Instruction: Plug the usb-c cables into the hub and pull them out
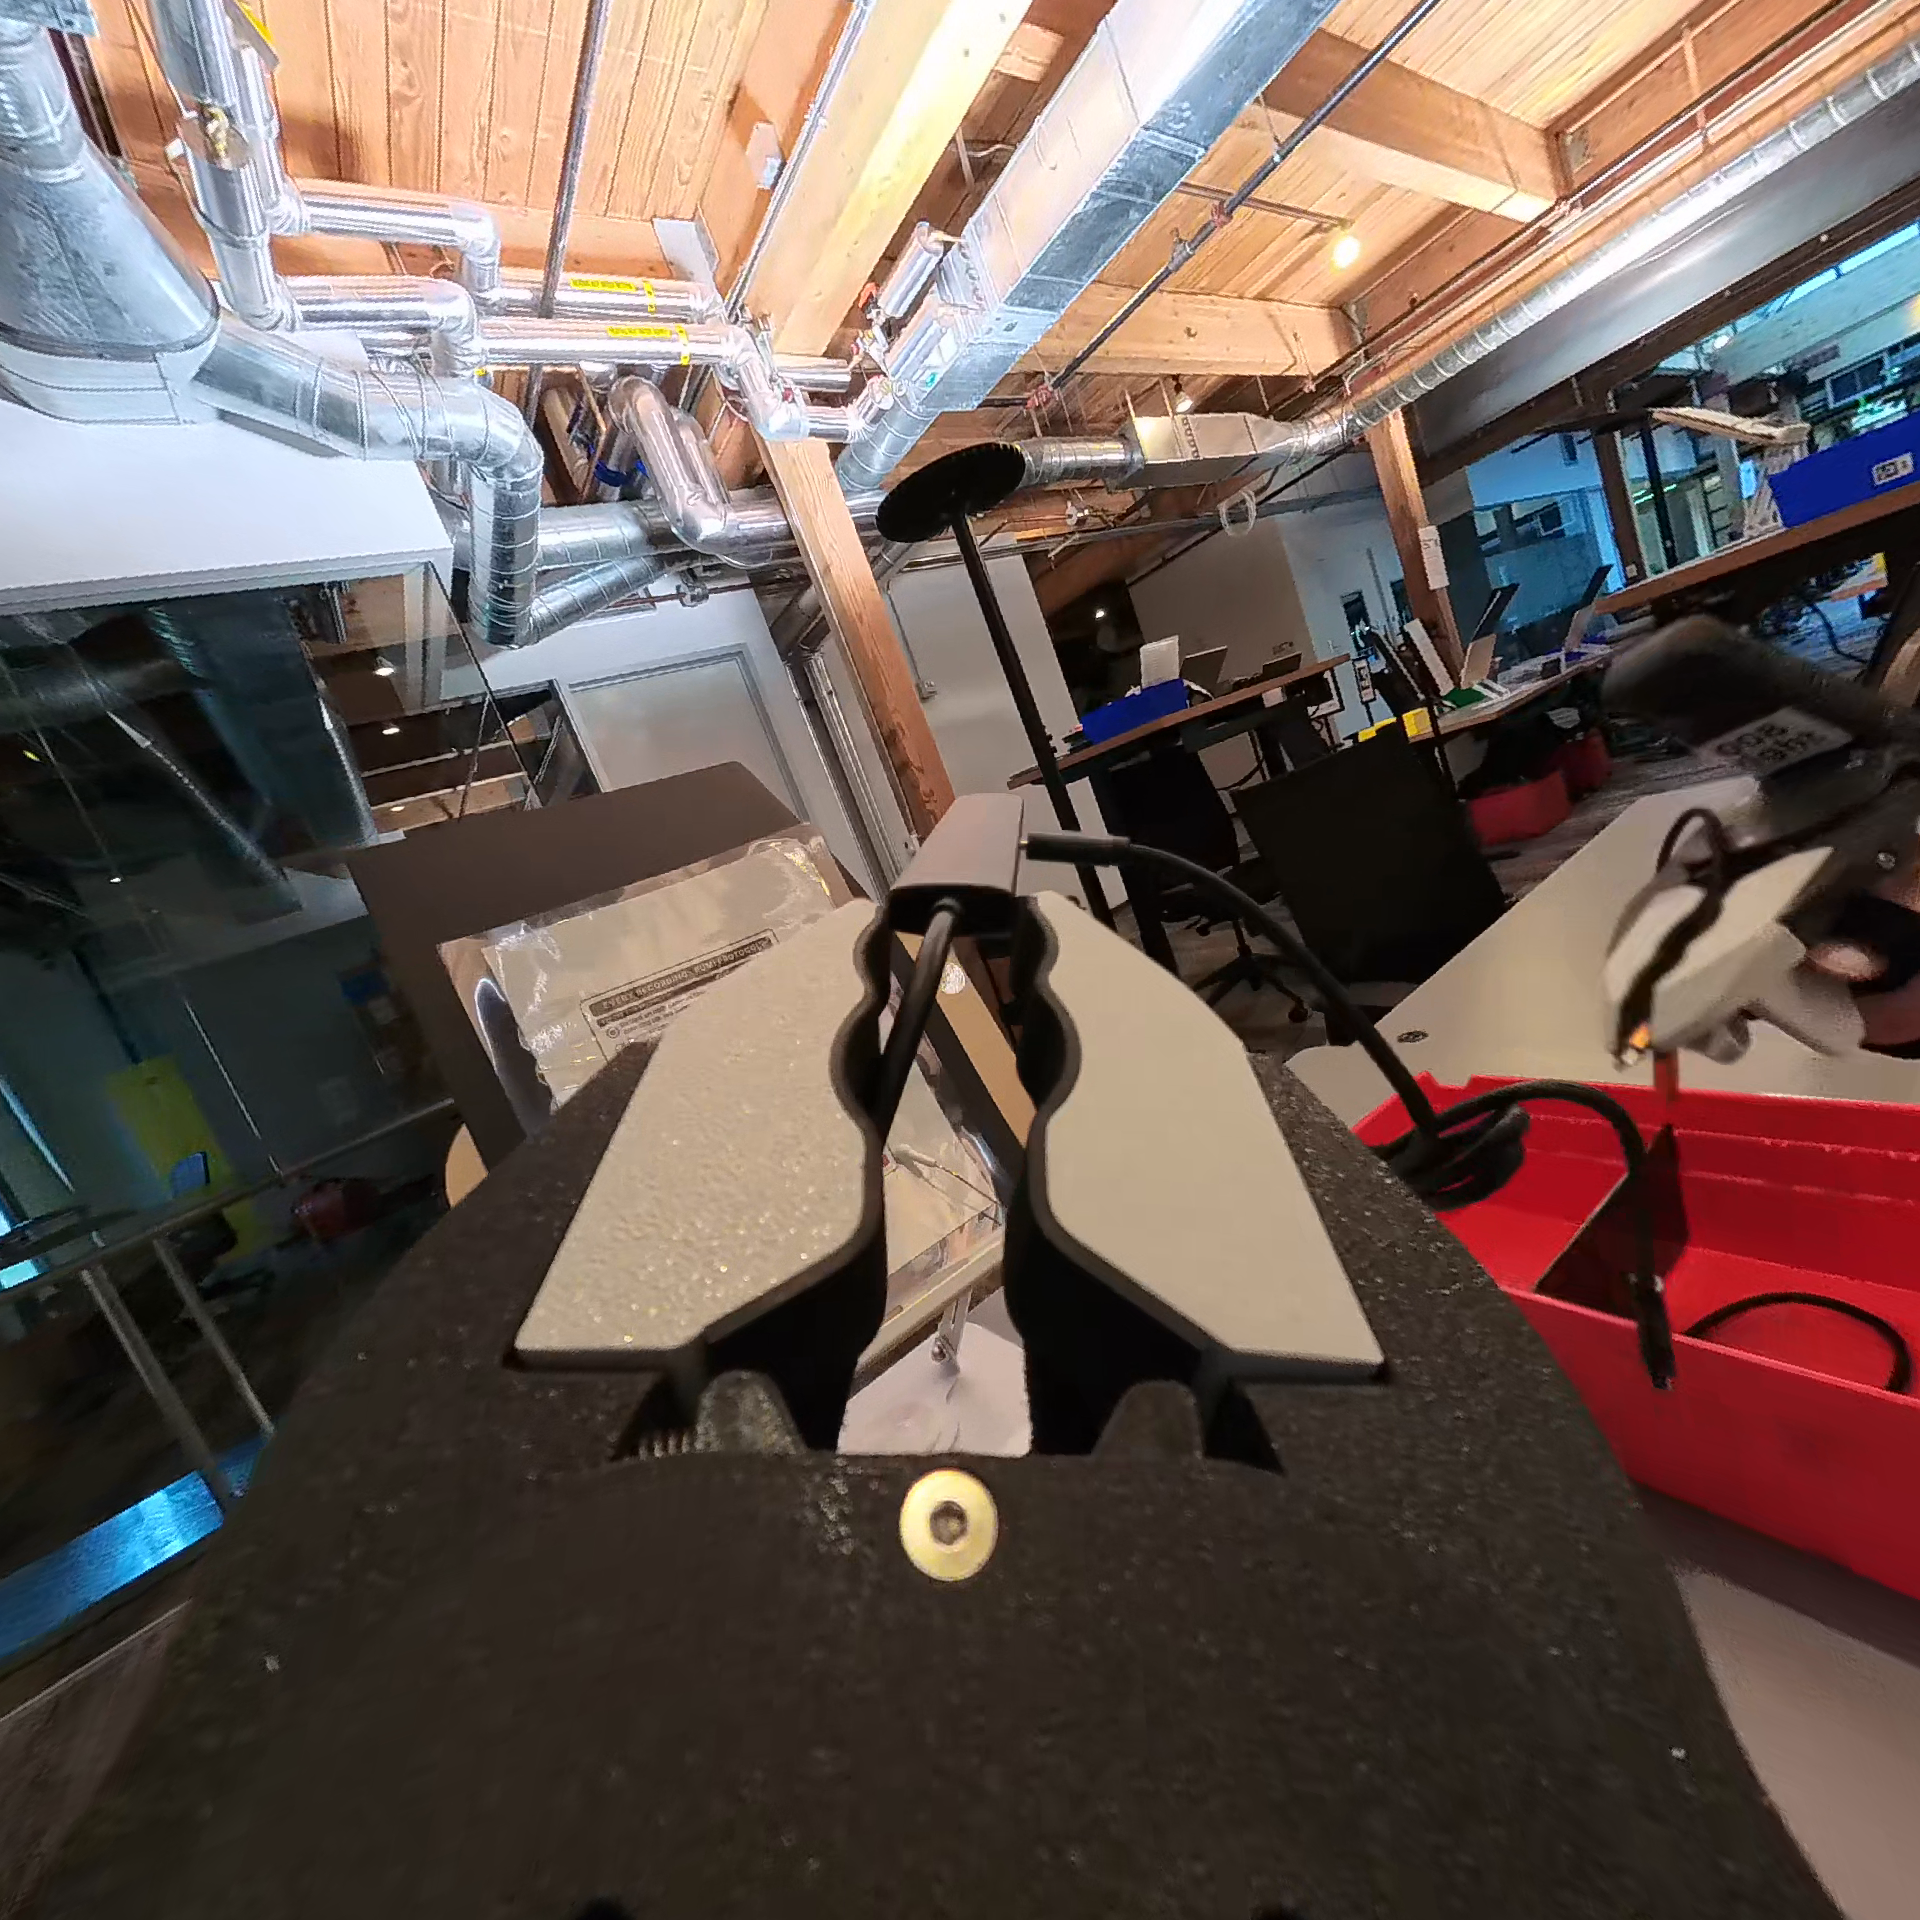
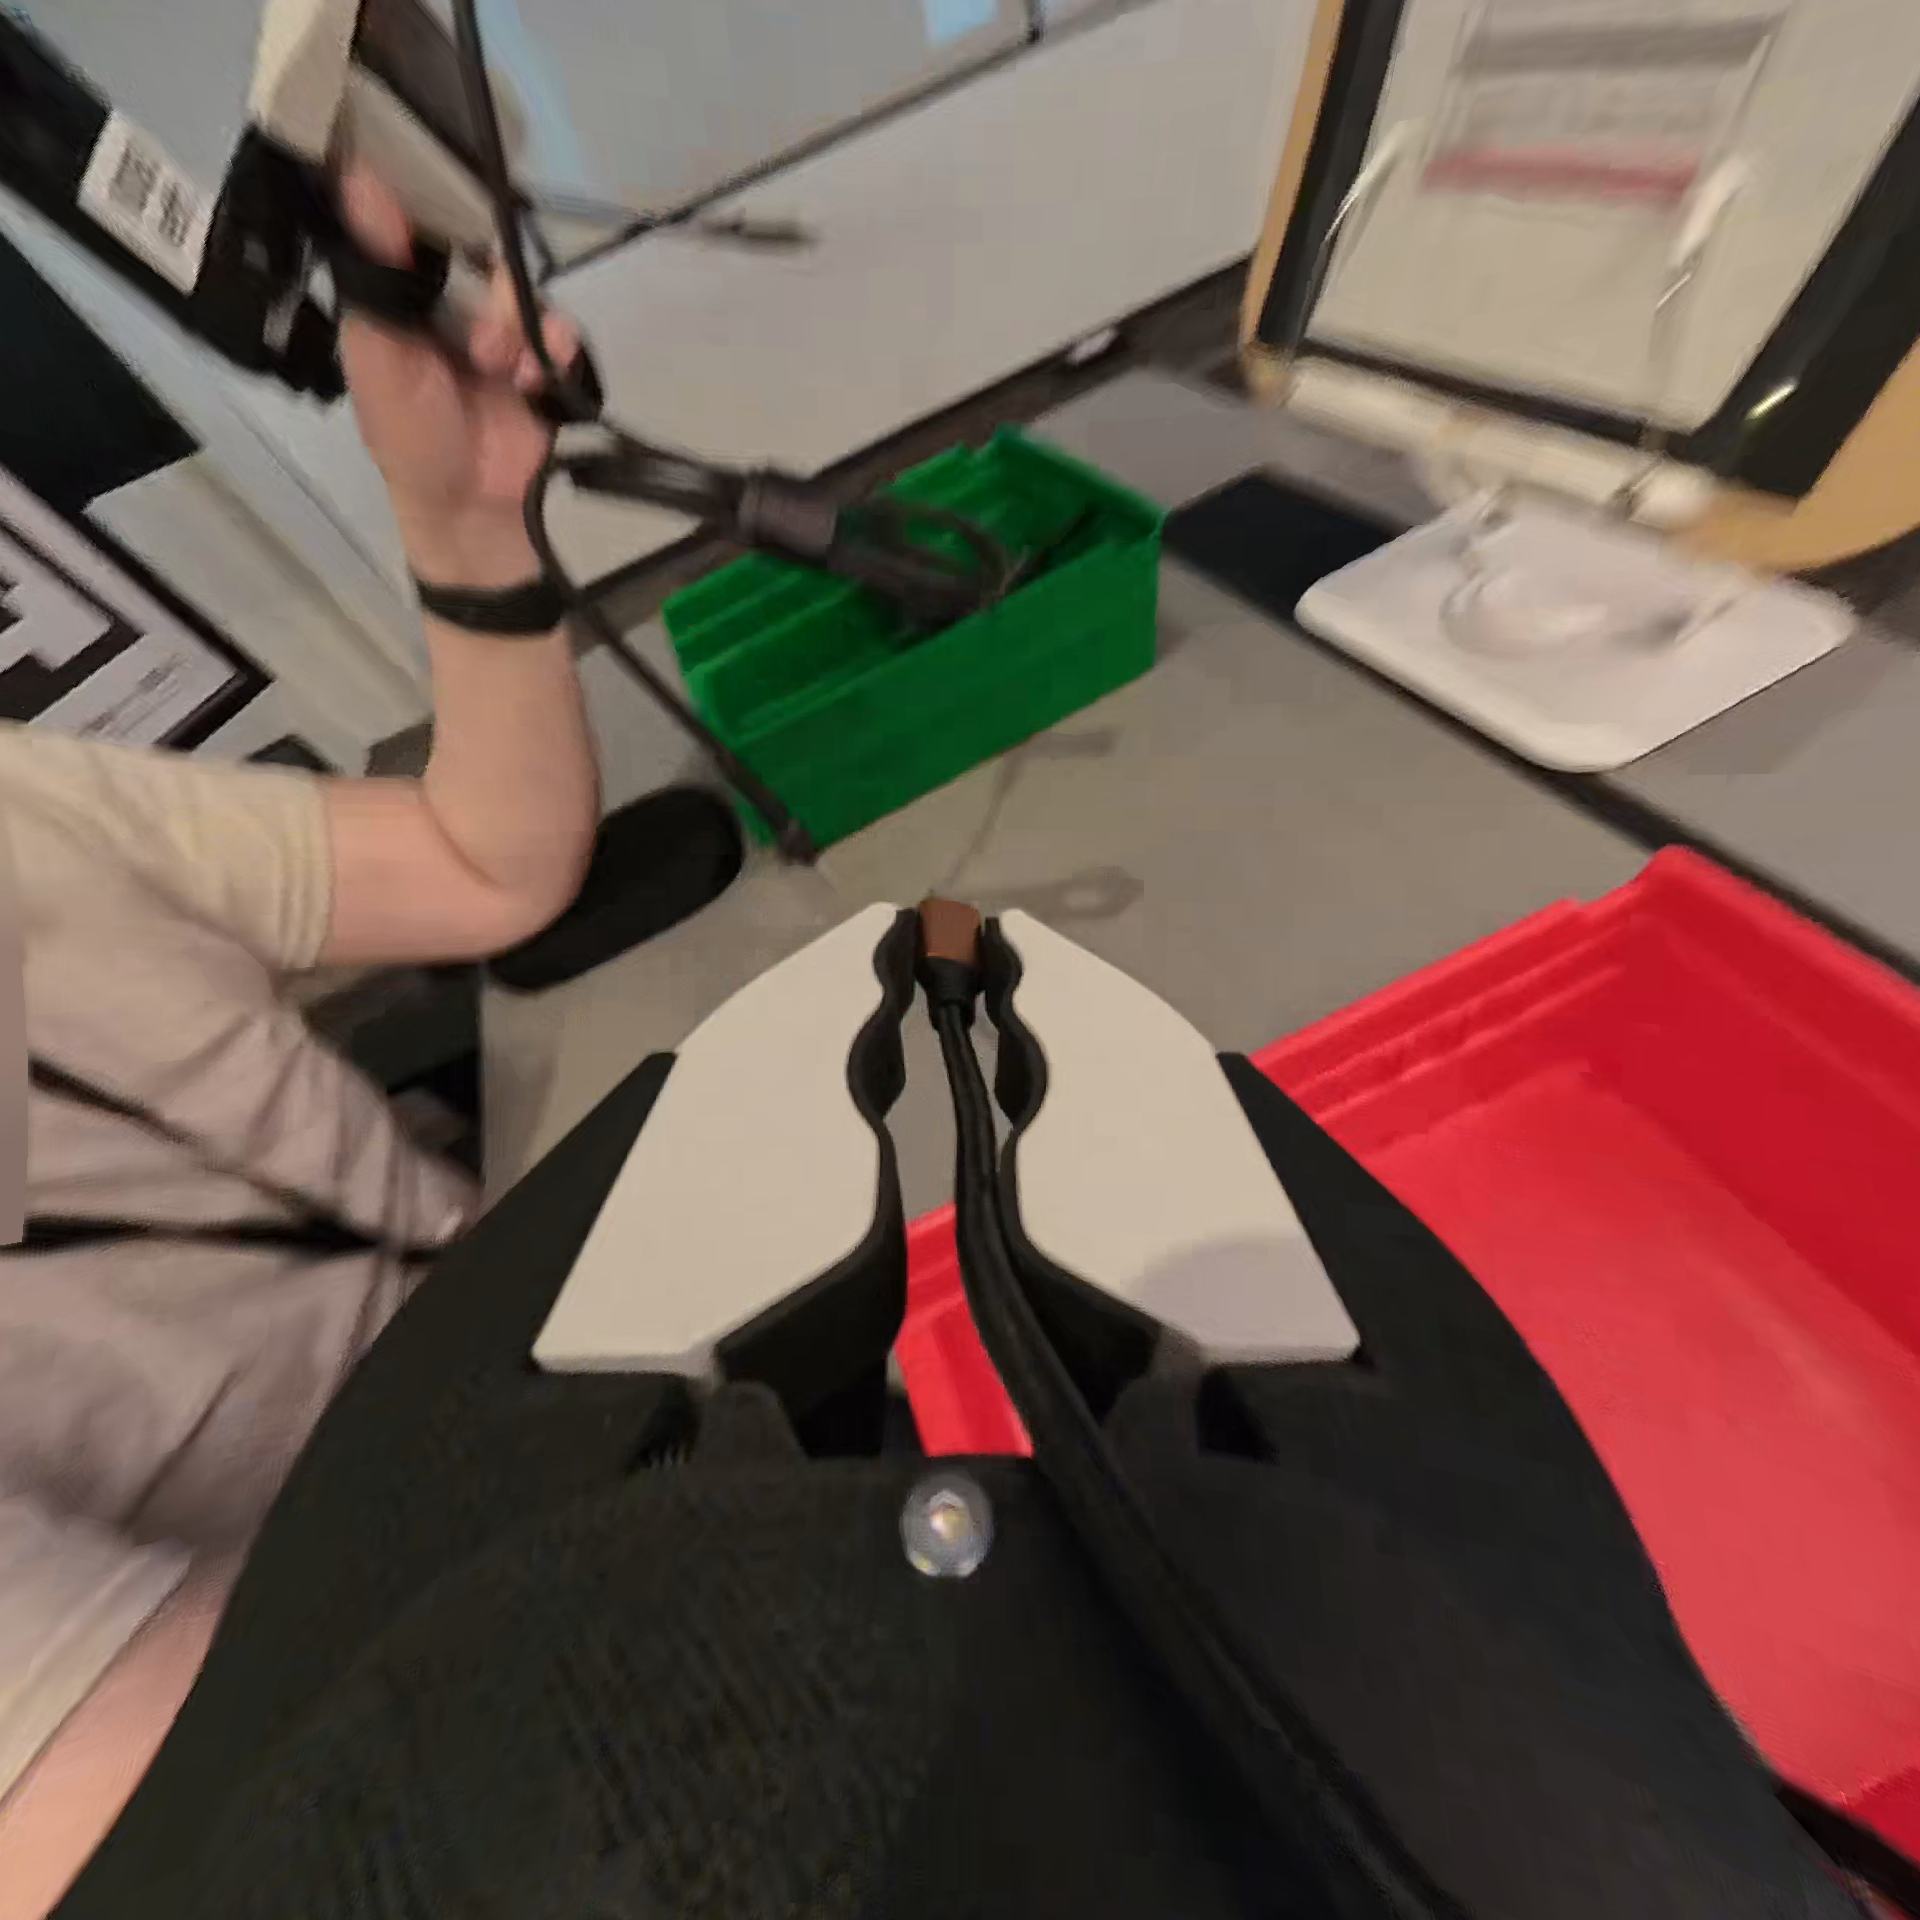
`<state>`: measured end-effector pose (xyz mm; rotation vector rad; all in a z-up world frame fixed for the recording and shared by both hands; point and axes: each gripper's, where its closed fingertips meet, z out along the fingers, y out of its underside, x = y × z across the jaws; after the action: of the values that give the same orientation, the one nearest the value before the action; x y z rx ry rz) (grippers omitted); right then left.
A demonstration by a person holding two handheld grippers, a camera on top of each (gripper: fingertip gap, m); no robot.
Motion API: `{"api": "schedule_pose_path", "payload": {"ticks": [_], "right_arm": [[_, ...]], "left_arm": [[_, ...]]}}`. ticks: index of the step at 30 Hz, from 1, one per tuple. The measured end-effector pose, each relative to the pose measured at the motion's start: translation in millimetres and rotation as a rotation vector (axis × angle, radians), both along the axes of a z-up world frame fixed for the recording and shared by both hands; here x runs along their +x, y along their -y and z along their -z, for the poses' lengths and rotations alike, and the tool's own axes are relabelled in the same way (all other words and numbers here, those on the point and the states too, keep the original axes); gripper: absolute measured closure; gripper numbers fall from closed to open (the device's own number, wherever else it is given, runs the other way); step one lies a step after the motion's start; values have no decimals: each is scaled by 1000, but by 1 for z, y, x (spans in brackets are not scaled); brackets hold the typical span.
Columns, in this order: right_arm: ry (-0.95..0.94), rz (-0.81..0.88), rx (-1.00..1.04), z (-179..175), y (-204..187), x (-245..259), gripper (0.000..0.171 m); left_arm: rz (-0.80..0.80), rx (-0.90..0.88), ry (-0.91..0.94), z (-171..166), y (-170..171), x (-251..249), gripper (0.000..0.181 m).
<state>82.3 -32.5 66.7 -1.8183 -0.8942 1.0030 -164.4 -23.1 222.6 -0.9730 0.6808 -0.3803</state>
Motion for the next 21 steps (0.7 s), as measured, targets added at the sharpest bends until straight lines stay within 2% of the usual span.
{"api": "schedule_pose_path", "payload": {"ticks": [4, 8, 11, 17, 21], "right_arm": [[52, -114, -71, 26, 23, 8, 159], [120, -131, -186, 54, 34, 21, 159], [253, -150, -312, 91, 46, 29, 158], [423, -126, -702, 164, 39, 44, 158], [380, -149, -654, 170, 21, 36, 157]], "left_arm": [[23, -5, 12, -3, 3, -2, 160], [28, -2, 21, -5, 5, -4, 160], [25, 1, 20, -6, 6, -4, 160], [31, 3, 4, -4, 7, 0, 160], [33, 11, -2, -5, 9, 2, 160]]}}
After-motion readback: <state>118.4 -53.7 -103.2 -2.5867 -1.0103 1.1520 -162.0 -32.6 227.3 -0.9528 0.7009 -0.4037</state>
